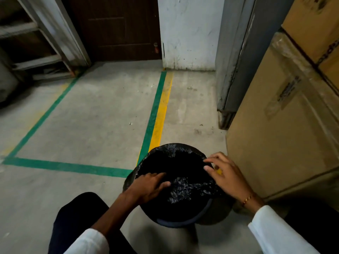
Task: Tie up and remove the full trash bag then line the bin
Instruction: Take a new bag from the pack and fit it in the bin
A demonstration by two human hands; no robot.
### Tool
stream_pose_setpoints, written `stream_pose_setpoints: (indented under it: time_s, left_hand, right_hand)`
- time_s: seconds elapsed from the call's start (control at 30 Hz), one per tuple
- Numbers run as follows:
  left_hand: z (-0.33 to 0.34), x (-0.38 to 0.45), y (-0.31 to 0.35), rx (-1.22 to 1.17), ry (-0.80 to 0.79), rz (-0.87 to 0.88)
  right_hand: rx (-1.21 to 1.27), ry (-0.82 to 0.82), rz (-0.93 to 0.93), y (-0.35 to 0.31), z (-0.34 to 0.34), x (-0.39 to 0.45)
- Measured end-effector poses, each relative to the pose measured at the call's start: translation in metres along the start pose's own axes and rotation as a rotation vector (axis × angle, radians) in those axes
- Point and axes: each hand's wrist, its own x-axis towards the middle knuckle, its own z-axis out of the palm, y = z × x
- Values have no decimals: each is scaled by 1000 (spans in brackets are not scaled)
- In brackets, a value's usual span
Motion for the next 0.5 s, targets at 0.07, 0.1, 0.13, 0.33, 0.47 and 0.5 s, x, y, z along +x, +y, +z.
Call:
stream_pose_setpoints:
  time_s: [0.07,0.1,0.13,0.33,0.47,0.5]
  left_hand:
    - [-3,1,4,76,-32,16]
    - [-5,0,5,95,-44,19]
    - [-7,0,5,68,-51,30]
    - [-24,-23,0,-286,-172,221]
    - [-28,-42,-2,-246,-181,266]
    - [-28,-47,-2,-216,-167,278]
  right_hand:
    - [0,-209,-29,-16,-4,-1]
    - [-57,-324,-34,-20,-5,-2]
    - [-129,-434,-32,-22,-5,-3]
    - [-126,-617,9,-17,-2,-20]
    - [229,-659,134,-12,-16,-30]
    - [280,-662,143,-11,-20,-31]
